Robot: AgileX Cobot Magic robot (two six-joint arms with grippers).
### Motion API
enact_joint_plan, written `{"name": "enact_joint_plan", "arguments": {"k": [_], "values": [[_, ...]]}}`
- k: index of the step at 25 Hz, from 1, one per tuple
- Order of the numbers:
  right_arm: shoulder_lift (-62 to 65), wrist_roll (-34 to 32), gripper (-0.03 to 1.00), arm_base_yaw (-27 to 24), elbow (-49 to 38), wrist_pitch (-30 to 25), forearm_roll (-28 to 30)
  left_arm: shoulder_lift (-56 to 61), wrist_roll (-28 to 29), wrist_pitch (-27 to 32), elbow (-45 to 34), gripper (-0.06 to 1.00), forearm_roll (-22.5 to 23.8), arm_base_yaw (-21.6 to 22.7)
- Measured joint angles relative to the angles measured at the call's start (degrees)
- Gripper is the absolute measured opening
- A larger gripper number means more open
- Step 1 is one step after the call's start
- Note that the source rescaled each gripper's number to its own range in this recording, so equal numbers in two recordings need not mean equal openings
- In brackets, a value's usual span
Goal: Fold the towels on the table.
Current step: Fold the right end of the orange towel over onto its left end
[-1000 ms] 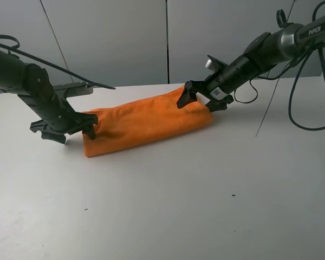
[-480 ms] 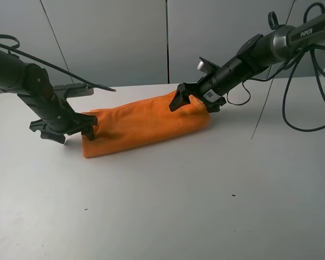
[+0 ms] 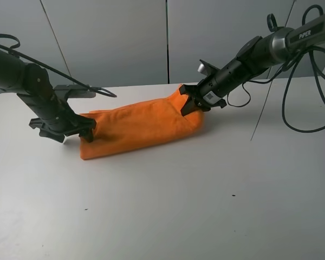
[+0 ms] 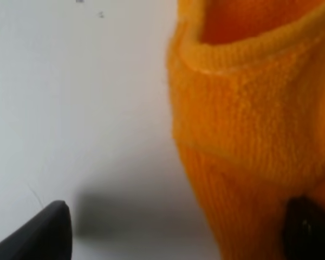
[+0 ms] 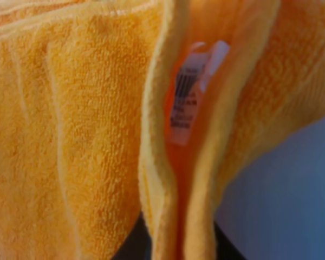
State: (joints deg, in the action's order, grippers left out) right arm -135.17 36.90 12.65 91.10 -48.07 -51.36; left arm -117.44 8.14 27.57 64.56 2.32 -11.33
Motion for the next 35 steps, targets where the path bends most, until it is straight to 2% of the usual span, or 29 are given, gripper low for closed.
{"name": "enact_joint_plan", "arguments": {"k": [2,7,12,16,23,29,35], "values": [[0.24,-0.73,0.05,0.00,0.00,-1.37,0.00,0.00,-2.94,0.94,0.52,1.00,0.11,0.00],[3.13,-3.98,0.05,0.00,0.00,-3.59,0.13,0.00,-6.05,2.48,1.38,1.00,0.96,0.00],[5.25,-7.57,0.05,0.08,-1.11,-5.34,2.54,0.00,-6.61,2.63,1.52,1.00,4.71,-0.10],[5.52,-8.16,0.05,0.37,-2.62,-6.02,3.55,0.00,-6.75,2.63,1.56,1.00,5.43,-0.10],[6.36,-6.90,0.05,0.37,-2.77,-8.00,-2.11,0.00,-6.75,2.85,1.56,1.00,4.86,-0.10],[6.77,-4.28,0.05,0.72,-2.77,-10.58,-10.68,0.00,-6.75,3.07,1.56,1.00,3.83,-0.10],[6.86,-2.83,0.05,5.11,-2.77,-10.83,-16.09,0.00,-6.75,3.07,1.56,1.00,3.37,-0.10]]}}
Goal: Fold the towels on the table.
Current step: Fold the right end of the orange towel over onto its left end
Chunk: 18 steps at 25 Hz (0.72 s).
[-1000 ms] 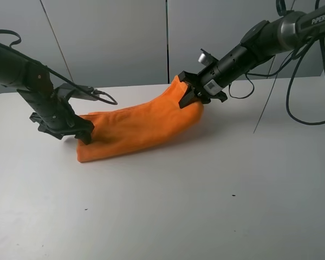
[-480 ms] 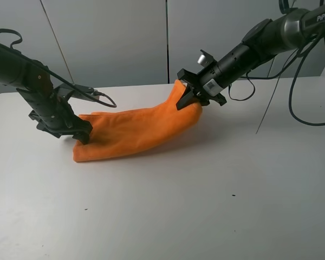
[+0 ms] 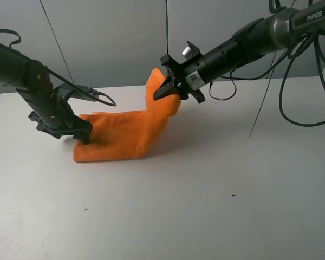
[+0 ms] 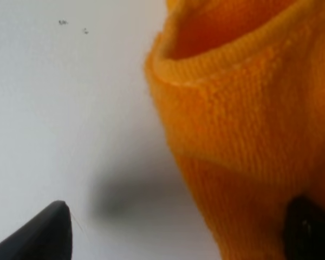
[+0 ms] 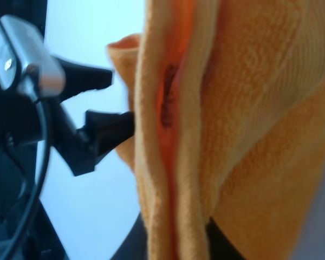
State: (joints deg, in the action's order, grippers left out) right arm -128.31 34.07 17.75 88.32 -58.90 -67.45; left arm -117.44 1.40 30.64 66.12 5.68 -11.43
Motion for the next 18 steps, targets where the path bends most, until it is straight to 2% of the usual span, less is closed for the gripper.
{"name": "enact_joint_plan", "arguments": {"k": [10,18], "values": [[-0.53,-2.56,0.05,6.69,-0.51,2.39,-7.08,0.00,0.00,0.00,0.00,1.00,-0.11,0.00],[-0.53,-1.25,0.05,7.36,-7.57,4.50,-17.78,0.00,0.00,-0.22,0.00,1.00,-0.45,0.00]]}}
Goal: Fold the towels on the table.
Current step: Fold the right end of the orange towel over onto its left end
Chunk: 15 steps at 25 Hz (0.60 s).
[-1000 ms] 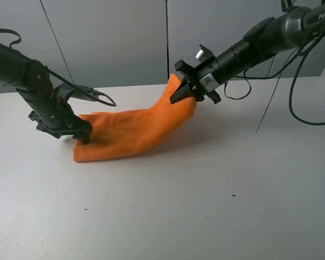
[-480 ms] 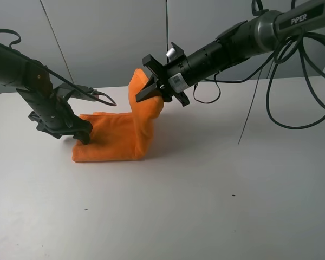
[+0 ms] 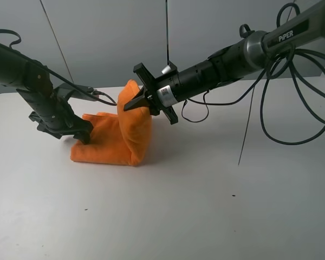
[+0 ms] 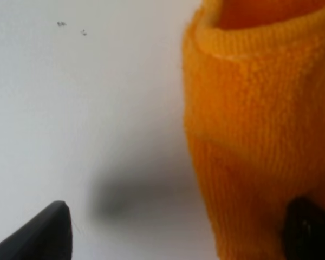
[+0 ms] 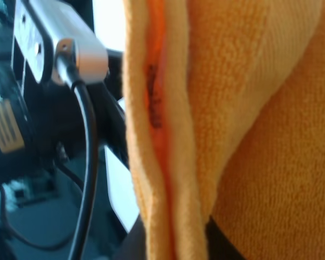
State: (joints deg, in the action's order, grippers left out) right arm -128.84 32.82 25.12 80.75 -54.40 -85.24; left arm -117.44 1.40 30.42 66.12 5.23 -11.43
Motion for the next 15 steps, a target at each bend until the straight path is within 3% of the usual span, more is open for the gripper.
{"name": "enact_joint_plan", "arguments": {"k": [15], "values": [[0.00,0.44,0.05,4.76,-1.00,4.72,-9.23,0.00,1.41,-0.10,0.00,1.00,0.00,0.00]]}}
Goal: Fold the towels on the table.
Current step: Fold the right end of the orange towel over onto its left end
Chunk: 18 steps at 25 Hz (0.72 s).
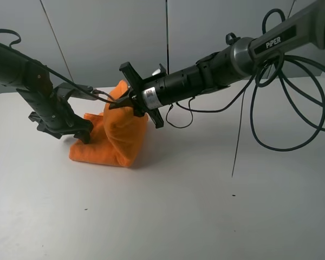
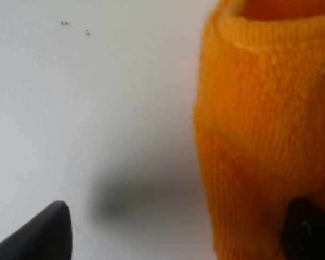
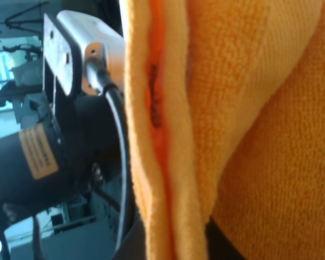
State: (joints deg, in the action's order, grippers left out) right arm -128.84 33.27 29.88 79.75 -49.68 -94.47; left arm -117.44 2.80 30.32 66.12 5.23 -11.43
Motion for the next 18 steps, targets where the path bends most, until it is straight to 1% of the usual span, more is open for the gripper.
{"name": "enact_joint_plan", "arguments": {"k": [9,11,18], "values": [[0.00,-0.92,0.05,4.29,-0.04,8.80,-1.07,0.00,0.00,-0.21,0.00,1.00,-0.26,0.00],[0.00,-0.92,0.05,4.79,-0.04,9.82,-2.17,0.00,0.09,-0.21,0.00,1.00,-0.37,0.00],[0.00,-0.92,0.05,5.86,-0.04,13.98,-3.28,0.00,0.21,-0.65,0.00,1.00,-0.37,0.00]]}}
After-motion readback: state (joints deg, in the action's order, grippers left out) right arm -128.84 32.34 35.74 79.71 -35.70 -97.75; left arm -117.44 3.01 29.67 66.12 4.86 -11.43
